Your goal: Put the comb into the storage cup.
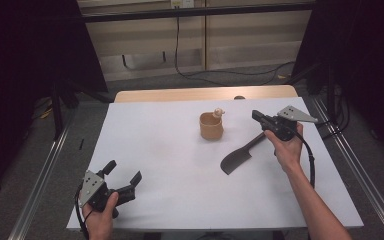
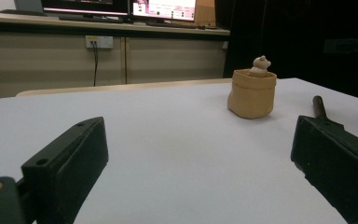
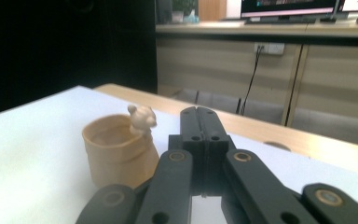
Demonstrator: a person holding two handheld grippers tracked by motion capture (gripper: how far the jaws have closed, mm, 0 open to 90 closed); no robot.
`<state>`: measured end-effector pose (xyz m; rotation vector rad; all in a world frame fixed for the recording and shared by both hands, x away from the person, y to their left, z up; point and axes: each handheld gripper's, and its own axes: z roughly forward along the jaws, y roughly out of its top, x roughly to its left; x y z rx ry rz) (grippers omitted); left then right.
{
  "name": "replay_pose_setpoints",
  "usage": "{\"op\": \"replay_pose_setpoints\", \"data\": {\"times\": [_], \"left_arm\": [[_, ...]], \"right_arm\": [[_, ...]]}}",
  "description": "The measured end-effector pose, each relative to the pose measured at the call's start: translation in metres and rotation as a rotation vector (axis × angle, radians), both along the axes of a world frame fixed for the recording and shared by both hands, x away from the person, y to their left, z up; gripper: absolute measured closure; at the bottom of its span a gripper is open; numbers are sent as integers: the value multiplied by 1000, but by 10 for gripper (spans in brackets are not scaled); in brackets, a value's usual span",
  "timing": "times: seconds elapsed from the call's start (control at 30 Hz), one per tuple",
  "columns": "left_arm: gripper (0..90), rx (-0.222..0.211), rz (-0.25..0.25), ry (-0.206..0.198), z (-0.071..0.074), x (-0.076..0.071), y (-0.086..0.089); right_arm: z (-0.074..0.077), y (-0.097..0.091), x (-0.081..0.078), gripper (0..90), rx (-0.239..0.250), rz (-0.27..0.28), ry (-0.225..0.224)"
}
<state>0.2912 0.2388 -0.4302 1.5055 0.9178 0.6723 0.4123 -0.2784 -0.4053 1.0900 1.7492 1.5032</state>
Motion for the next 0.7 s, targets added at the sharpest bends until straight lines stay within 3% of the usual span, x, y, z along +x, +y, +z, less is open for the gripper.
{"op": "replay_pose_setpoints", "data": {"times": [0.37, 0.43, 0.47, 0.7], "left_arm": [[40, -9, -5, -7, 1, -1, 1], [40, -10, -3, -7, 1, -1, 1], [40, -6, -3, -6, 1, 0, 1], [40, 7, -10, 1, 0, 0, -2]], "right_arm": [[1, -10, 6, 900, -82, 37, 173], [1, -10, 6, 900, -92, 36, 181], [1, -12, 6, 900, -100, 42, 214], [-2, -17, 14, 900, -138, 49, 313]]}}
